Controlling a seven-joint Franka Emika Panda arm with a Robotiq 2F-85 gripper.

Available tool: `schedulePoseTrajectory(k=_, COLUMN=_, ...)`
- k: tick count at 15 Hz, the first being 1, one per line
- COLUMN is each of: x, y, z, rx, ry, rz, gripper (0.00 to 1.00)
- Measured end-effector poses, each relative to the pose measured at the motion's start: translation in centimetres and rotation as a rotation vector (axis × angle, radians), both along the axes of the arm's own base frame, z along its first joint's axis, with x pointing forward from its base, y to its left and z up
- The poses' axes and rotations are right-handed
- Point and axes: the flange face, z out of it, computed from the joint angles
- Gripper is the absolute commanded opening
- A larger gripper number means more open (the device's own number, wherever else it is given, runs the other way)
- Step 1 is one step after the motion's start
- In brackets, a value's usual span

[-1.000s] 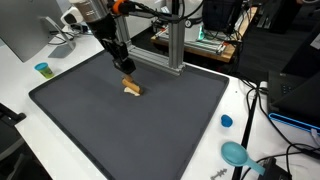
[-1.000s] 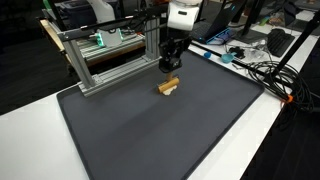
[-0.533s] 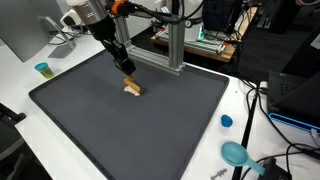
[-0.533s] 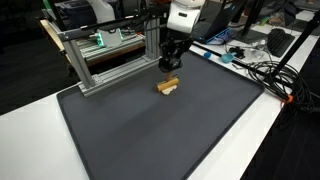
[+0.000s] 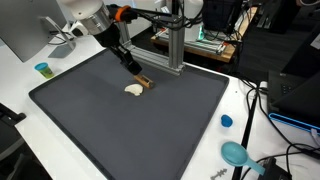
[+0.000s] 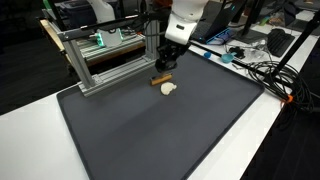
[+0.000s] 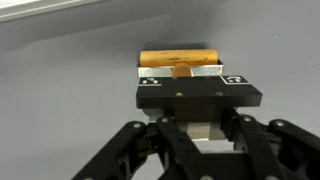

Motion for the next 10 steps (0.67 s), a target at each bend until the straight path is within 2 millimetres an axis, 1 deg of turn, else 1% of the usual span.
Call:
schedulePoseTrajectory(k=3, x=-0.4, y=0.1, z=-0.4, rx=0.008, ry=0.039, rz=-0.002, gripper=0.22)
schedulePoseTrajectory(k=6, x=-0.7, y=0.5, z=-0.1, rx=0.009, ry=0.024, rz=0.014, gripper=0.22)
schedulePoseTrajectory(k=8, x=-1.2, y=1.4, z=0.9, rx=0.006, ry=-0.048, rz=0.044, gripper=0.22)
schedulePoseTrajectory(k=10, x=-2.0, y=2.8, z=2.3, rx=-0.007, ry=-0.152, rz=0.079, gripper=0.22)
